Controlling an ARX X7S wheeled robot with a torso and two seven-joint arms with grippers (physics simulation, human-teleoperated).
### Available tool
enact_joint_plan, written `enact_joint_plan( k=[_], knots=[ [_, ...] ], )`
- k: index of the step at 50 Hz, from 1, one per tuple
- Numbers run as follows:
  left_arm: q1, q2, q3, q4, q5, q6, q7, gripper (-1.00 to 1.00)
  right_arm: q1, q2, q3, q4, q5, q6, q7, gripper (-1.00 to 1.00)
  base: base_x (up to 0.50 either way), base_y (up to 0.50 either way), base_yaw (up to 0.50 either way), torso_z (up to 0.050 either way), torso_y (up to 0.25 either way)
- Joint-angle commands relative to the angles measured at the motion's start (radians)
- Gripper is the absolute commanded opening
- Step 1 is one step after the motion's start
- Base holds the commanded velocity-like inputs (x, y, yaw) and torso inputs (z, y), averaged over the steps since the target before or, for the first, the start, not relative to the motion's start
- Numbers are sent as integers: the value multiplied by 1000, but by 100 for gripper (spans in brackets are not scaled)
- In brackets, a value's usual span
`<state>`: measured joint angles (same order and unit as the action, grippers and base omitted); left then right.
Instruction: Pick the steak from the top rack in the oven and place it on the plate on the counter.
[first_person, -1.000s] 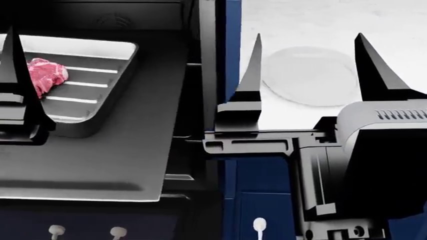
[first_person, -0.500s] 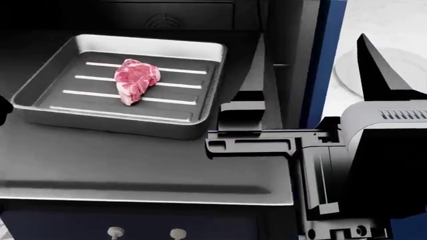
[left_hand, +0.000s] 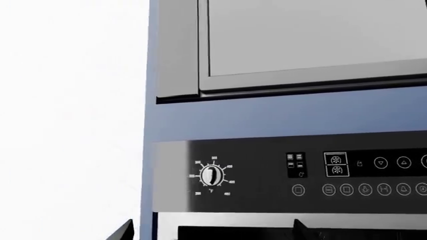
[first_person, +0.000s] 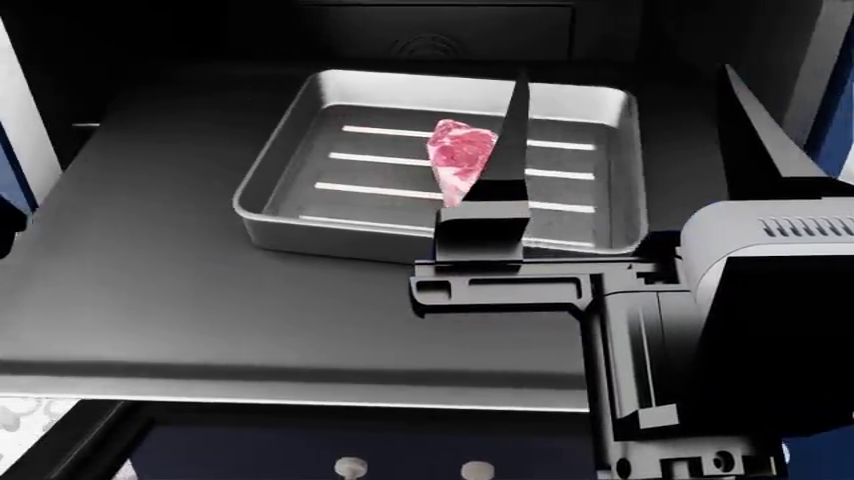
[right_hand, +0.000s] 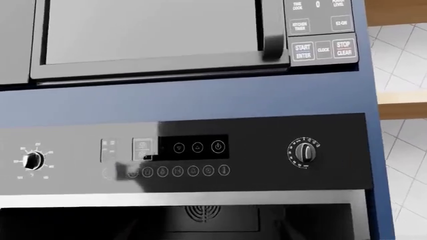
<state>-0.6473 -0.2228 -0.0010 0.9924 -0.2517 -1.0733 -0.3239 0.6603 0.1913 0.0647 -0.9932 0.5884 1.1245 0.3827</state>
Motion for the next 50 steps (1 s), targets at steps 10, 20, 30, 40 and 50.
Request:
enact_joint_plan(
  k=[10,20,30,40,50],
  knots=[
    [15,-7,5,3,-18,17,-15,100,-1,-2,41,-1,63,-27,29,100,0,200,0,0,0],
    [15,-6,10,12,-32,17,-25,100,49,31,28,28,91,25,42,100,0,0,0,0,0],
    [62,19,34,8,-44,73,-38,100,430,19,57,278,249,281,9,100,0,0,0,0,0],
    [103,33,49,-13,-48,137,-45,100,704,15,-1,752,321,444,25,100,0,0,0,0,0],
    [126,31,40,-2,-60,147,-57,100,783,142,-242,1010,383,442,0,100,0,0,0,0,0]
  ],
)
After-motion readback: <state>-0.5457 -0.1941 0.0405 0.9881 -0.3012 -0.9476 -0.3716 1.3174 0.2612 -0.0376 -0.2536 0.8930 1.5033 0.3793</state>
